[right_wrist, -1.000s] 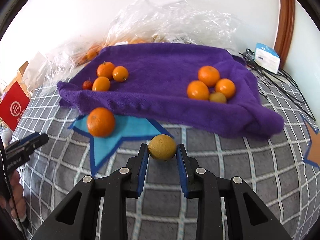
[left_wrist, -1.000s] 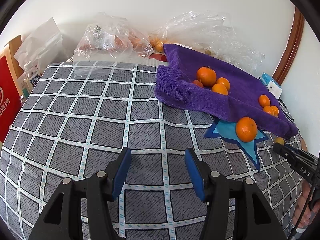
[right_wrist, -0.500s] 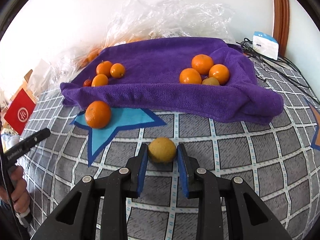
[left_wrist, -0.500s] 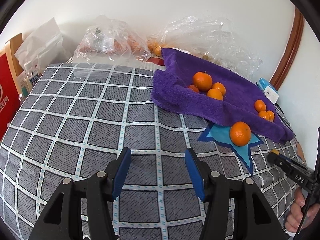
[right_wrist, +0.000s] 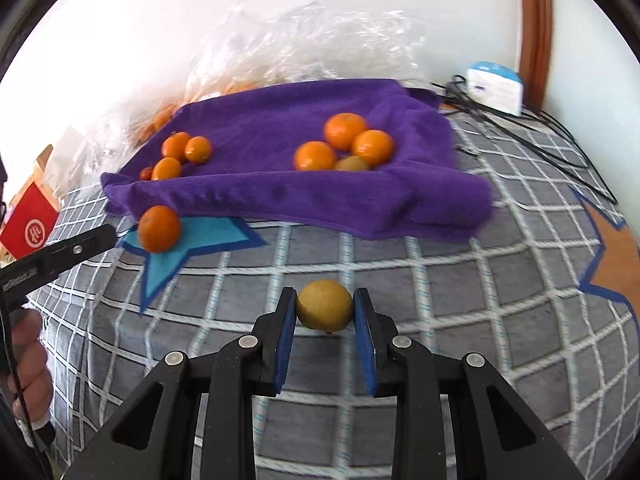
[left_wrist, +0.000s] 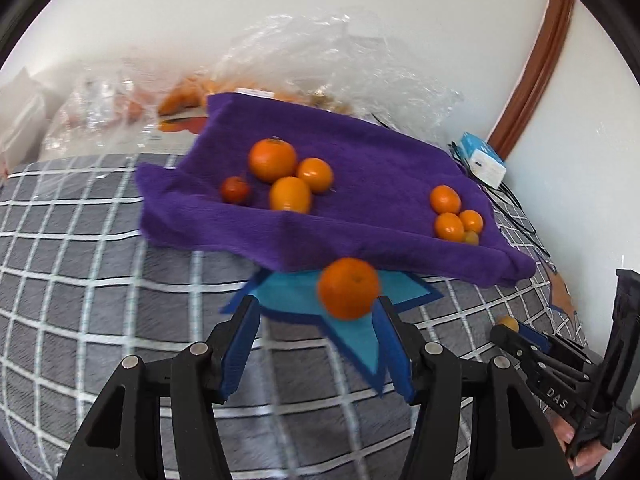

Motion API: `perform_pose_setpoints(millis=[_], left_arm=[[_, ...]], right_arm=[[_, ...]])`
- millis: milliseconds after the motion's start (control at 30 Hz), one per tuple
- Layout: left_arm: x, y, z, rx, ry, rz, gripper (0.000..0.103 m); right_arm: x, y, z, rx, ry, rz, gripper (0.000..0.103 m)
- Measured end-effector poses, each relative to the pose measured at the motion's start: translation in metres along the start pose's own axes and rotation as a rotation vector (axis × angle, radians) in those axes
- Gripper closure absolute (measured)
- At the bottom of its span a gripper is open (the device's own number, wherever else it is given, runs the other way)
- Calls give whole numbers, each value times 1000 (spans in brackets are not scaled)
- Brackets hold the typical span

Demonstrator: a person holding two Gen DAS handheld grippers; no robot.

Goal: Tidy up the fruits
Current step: 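Grasp the yellow-green fruit with the right tool while the left tool grasps the last tangerine, then carry both held fruits onto the purple towel with both tools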

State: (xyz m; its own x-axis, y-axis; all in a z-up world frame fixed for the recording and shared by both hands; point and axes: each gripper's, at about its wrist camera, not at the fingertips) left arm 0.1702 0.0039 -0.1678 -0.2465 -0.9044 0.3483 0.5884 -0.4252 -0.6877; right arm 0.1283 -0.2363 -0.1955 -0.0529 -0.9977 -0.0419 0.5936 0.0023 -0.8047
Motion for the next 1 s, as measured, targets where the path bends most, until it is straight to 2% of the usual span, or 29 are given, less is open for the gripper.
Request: perform_pose_setpoints(millis=[267,567,600,633,733,867,1000], left_arm=[[27,34,3,-50,52,62,43],[32,52,8,-62,47,120,43],[34,54,8,-69,58,141,49],[36,55,8,-67,69,152,64],[35,53,9,-70,76,154,64],[27,39,10,-58,15,110,64],[22,18,12,-33,19,124,64]], right_arm=[[26,-13,-5,10,42,-14,74],[20,-10,-6,-4,36,0,74],[18,-10,-6,-7,35,4,74],[16,-10,-5,-8,33,8,74],[10,-10,-2,-5,23,4,74],[2,-14,3,-3,16,8,74],[-4,-22,9,17,1,-1,74]])
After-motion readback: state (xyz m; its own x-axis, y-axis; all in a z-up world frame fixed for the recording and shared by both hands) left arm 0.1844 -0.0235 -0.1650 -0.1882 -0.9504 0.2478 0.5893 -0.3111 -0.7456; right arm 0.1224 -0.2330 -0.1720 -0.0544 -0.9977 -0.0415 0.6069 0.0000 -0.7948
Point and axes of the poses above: each gripper's, at about its wrist camera, not at the fingertips, and y roughly the way its jaws point, x to its right, z to its top, and after that the axes turned 8 degrees about -z, right-handed
